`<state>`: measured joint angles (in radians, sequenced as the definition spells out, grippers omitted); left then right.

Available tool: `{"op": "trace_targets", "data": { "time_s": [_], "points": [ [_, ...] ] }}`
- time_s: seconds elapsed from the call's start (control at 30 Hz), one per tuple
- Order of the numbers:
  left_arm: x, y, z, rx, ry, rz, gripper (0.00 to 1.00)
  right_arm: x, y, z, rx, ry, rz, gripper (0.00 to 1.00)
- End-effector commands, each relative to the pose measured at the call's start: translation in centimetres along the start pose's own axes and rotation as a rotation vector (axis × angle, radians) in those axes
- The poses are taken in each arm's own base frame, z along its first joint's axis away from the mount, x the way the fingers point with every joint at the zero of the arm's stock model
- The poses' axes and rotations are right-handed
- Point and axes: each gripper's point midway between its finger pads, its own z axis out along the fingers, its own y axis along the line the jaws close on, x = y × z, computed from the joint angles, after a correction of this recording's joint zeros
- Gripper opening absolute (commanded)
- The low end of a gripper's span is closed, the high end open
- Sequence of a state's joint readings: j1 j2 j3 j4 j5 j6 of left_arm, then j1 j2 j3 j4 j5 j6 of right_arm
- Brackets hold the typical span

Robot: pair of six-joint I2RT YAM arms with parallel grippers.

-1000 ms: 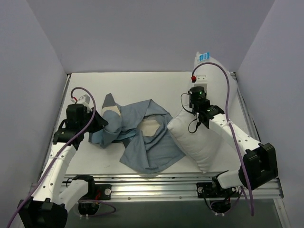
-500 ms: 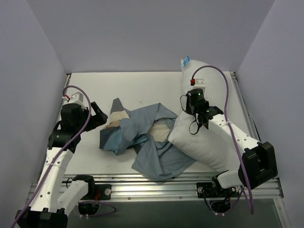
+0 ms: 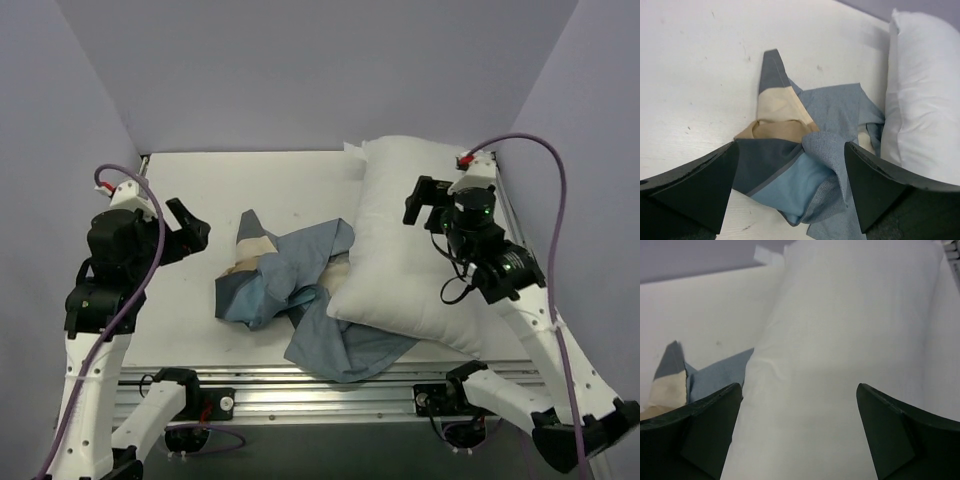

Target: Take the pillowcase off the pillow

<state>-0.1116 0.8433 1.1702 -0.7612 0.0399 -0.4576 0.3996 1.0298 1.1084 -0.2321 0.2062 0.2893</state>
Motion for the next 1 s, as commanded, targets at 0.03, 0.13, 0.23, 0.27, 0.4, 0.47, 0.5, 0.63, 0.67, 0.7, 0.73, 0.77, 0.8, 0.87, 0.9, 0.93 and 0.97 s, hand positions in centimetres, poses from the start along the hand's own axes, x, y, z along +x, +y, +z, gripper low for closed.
{"op": "trace_targets", "data": {
  "time_s": [0.03,0.13,0.23,0.27,0.4,0.47,0.5,0.63,0.67,0.7,0.73,0.77,0.8,0.87,0.9,0.93,0.97],
  "points": [
    [-4.4,0.0,-5.0,-0.044,-0.159,0.07,0.94,-6.4,-2.9,-6.4,0.103,-0.19,0.055,0.95],
    [-6.7,0.1,-8.3,-0.069,-0.261,0.101,0.94,-9.2,-5.0,-10.2,0.167,-0.294,0.071,0.96],
    [-8.6,0.4,-11.5,-0.102,-0.359,0.121,0.94,-11.0,-6.6,-13.3,0.216,-0.369,0.07,0.98],
    [-9.1,0.4,-12.9,-0.102,-0.402,0.123,0.94,-11.6,-7.1,-14.8,0.219,-0.403,0.083,0.99],
    [-10.7,0.9,-17.6,-0.129,-0.534,0.137,0.94,-12.9,-9.0,-19.2,0.248,-0.501,0.096,1.0],
    [-11.1,1.3,-19.8,-0.146,-0.595,0.138,0.94,-13.2,-10.1,-21.3,0.264,-0.549,0.098,1.0],
    [-11.2,1.5,-20.5,-0.152,-0.613,0.139,0.94,-13.1,-10.4,-21.8,0.273,-0.558,0.099,1.0],
    [-11.0,2.4,-22.5,-0.187,-0.644,0.137,0.94,-12.3,-12.1,-24.4,0.299,-0.606,0.113,1.0],
    [-10.9,2.5,-22.8,-0.187,-0.648,0.136,0.94,-12.0,-12.5,-24.8,0.31,-0.613,0.119,1.0],
    [-10.9,2.6,-22.9,-0.188,-0.652,0.132,0.94,-11.8,-12.8,-25.1,0.317,-0.618,0.121,1.0],
    [-10.7,2.6,-23.2,-0.184,-0.658,0.128,0.94,-11.5,-13.2,-25.8,0.316,-0.635,0.133,1.0],
    [-10.6,2.7,-23.3,-0.178,-0.656,0.126,0.94,-11.2,-13.4,-25.9,0.32,-0.636,0.135,1.0],
    [-10.4,2.7,-23.2,-0.178,-0.652,0.126,0.94,-11.1,-13.7,-26.3,0.328,-0.644,0.141,1.0],
    [-10.1,3.0,-23.1,-0.182,-0.647,0.123,0.94,-10.8,-14.0,-26.7,0.33,-0.655,0.147,1.0],
    [-9.9,3.1,-22.8,-0.185,-0.637,0.122,0.94,-10.7,-14.2,-26.9,0.336,-0.66,0.152,1.0],
    [-9.7,3.2,-22.8,-0.183,-0.634,0.121,0.94,-10.7,-14.3,-27.1,0.334,-0.664,0.154,1.0],
    [-9.6,3.2,-22.6,-0.179,-0.628,0.12,0.94,-10.8,-14.3,-27.1,0.334,-0.668,0.158,1.0]
  ]
}}
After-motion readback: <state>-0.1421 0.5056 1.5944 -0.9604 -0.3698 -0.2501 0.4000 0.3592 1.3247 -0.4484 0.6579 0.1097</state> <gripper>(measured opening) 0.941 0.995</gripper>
